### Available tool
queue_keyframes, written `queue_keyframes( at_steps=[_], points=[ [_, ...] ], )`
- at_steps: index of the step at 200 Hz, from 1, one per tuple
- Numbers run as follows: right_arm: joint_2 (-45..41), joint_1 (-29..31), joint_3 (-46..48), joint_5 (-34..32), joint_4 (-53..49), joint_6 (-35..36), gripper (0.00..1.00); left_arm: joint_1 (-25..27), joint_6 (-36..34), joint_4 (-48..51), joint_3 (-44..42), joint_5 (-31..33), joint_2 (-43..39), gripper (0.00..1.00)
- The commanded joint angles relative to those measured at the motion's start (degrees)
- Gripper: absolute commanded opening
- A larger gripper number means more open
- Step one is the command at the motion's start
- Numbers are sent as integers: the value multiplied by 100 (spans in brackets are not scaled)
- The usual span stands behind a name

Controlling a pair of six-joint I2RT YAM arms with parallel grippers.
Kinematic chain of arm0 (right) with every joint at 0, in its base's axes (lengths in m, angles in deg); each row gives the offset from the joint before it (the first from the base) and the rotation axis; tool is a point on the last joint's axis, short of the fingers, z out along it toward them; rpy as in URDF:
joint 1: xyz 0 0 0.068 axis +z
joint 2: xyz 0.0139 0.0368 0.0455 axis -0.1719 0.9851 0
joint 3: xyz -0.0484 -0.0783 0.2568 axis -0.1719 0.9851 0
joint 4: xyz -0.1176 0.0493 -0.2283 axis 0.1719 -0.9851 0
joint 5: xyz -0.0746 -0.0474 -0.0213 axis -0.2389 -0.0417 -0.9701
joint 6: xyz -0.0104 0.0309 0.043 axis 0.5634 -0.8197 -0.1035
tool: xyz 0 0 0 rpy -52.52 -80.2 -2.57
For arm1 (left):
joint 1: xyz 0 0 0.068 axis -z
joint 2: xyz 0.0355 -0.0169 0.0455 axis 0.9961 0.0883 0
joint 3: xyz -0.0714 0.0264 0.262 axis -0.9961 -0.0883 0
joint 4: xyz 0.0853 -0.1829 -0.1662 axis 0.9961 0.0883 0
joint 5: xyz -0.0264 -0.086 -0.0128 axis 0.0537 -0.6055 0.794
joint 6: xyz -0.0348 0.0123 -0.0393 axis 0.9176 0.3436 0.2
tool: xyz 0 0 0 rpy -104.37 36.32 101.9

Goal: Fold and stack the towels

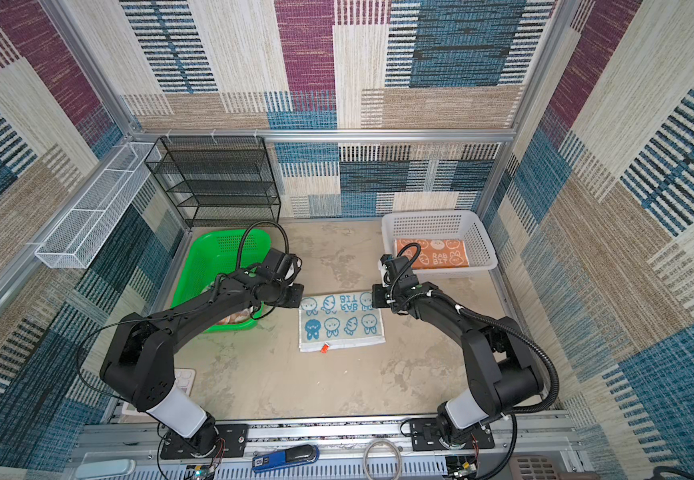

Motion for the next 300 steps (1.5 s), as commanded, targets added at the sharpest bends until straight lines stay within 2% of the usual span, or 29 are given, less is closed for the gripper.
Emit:
queue_keyframes(
  at_steps=[1, 28, 59, 105, 148, 180, 221, 300],
  points=[
    [-173, 5, 445, 92, 340, -277, 1, 117, 469, -242, -364, -70, -88, 0],
    [-192, 3, 959, 387, 678, -491, 1, 165, 695, -471, -697, -200, 122, 0],
    [-7, 7, 1173, 518, 1022, -624, 1, 118, 651, -403, -435, -48, 580, 0],
    [748, 5, 525, 654, 1191, -649, 0, -415, 425, -246, 497, -87, 1463, 0],
    [798, 3, -198, 477, 780, -492, 0, -492, 73, 198, 1269, 116, 1486, 0],
    [448, 3, -180, 468, 595, -424, 1, -486, 40, 210, 1031, 170, 979, 0],
    [17, 8, 354, 578, 724, -516, 1, -486, 127, 16, 410, 163, 431, 0],
    [167, 22, 945, 785, 1195, -693, 2, -477, 223, -394, 66, -22, 796, 0]
  ],
)
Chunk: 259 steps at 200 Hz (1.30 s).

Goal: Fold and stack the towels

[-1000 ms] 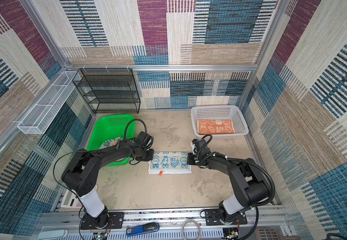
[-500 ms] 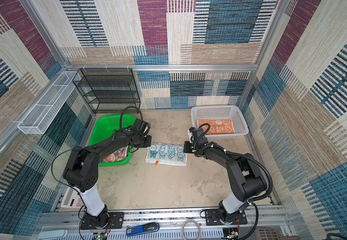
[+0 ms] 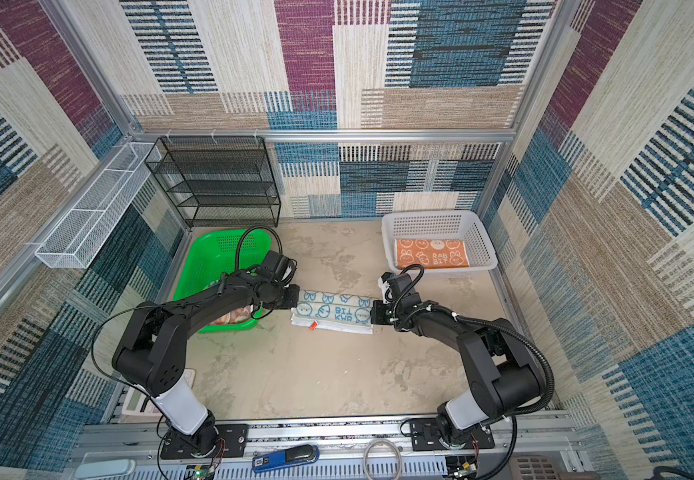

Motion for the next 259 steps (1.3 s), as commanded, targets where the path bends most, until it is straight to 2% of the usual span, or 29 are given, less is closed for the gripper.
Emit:
queue_keyframes(
  at_steps=[1, 77, 106, 154, 185, 214, 259],
  points=[
    [62, 0, 30, -15, 182, -103, 2, -14, -15, -130, 1, 96, 127, 0],
    [-236, 121, -12, -263, 27, -109, 3, -22, -92, -69, 325, 299, 79, 0],
    [-207, 107, -305, -418, -115, 11, 3, -57, -239, 187, 1009, 396, 336, 0],
    [403, -105, -1319, -510, -338, 254, 3, -214, -458, 389, 2248, 335, 1100, 0],
    [702, -182, -1824, -572, -466, 363, 2, -279, -602, 473, 2705, 260, 1412, 0],
    [773, -184, -1803, -477, -464, 355, 2, -286, -567, 421, 2560, 203, 1426, 0],
    [532, -184, -998, -206, -143, 179, 2, -286, -289, 48, 1544, 114, 962, 0]
  ],
)
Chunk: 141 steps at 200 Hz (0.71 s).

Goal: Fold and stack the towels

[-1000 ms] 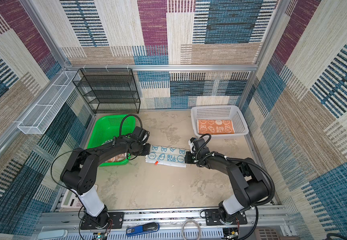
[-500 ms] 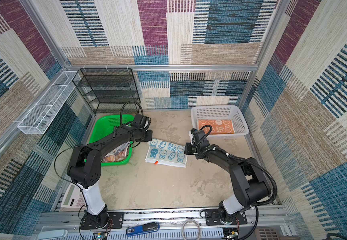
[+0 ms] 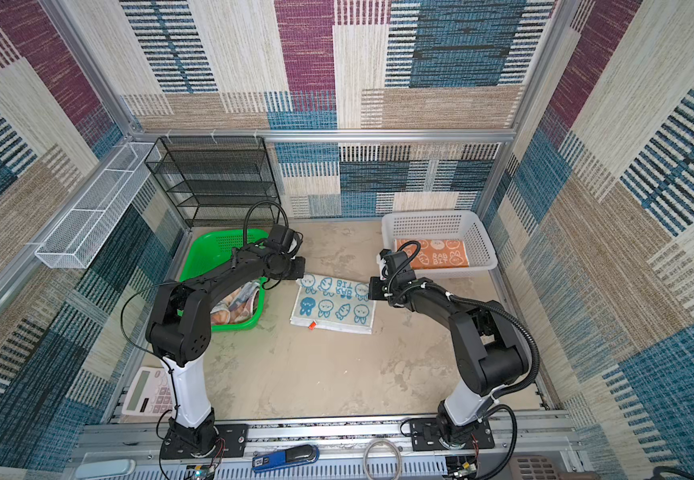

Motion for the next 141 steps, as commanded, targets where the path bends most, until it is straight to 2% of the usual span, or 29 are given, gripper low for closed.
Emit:
queue_keyframes(
  at_steps=[1, 74, 141],
  points=[
    [-137, -10, 280, 114, 209, -134, 2, -8, 139, -202, -386, -3, -260, 0],
    [-527, -5, 788, 96, 275, -166, 3, 0, 245, -337, -1032, -79, -775, 0],
    [-483, 73, 1260, 193, 553, -260, 4, 18, 342, -525, -1358, -178, -686, 0]
  ],
)
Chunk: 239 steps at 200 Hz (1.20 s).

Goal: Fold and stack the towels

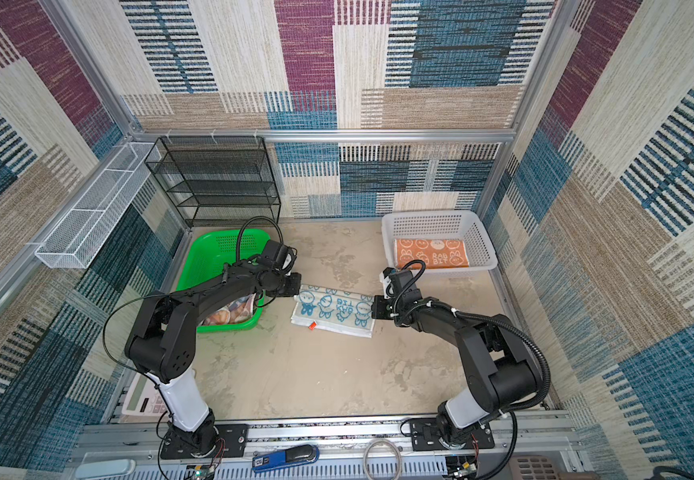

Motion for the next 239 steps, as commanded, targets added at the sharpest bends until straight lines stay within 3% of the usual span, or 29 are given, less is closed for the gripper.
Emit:
queue_keyframes(
  at_steps=[1, 39, 84, 123, 146, 185, 239],
  points=[
    [60, 40, 125, -90, 88, -74, 5, -15, 69, -131, -81, 196, 50, 0],
    [162, 132, 197, -90, 155, -76, 14, 41, 87, -221, -209, 118, 40, 1],
    [-95, 206, 171, -167, 5, -67, 41, 187, 97, -156, -242, 134, -65, 35],
    [-743, 206, 58, -232, -325, -49, 70, 290, 127, -53, -311, 309, -660, 74],
    [-847, 205, -38, 26, -211, -88, 84, 293, 256, -82, -87, 18, -804, 96],
    [-706, 305, 168, 735, 427, -525, 93, 469, 738, -391, 145, -701, -522, 99],
    [-610, 710, 1006, 1194, 1375, -1086, 100, 662, 1277, -1132, -826, -1027, -300, 99]
  ],
)
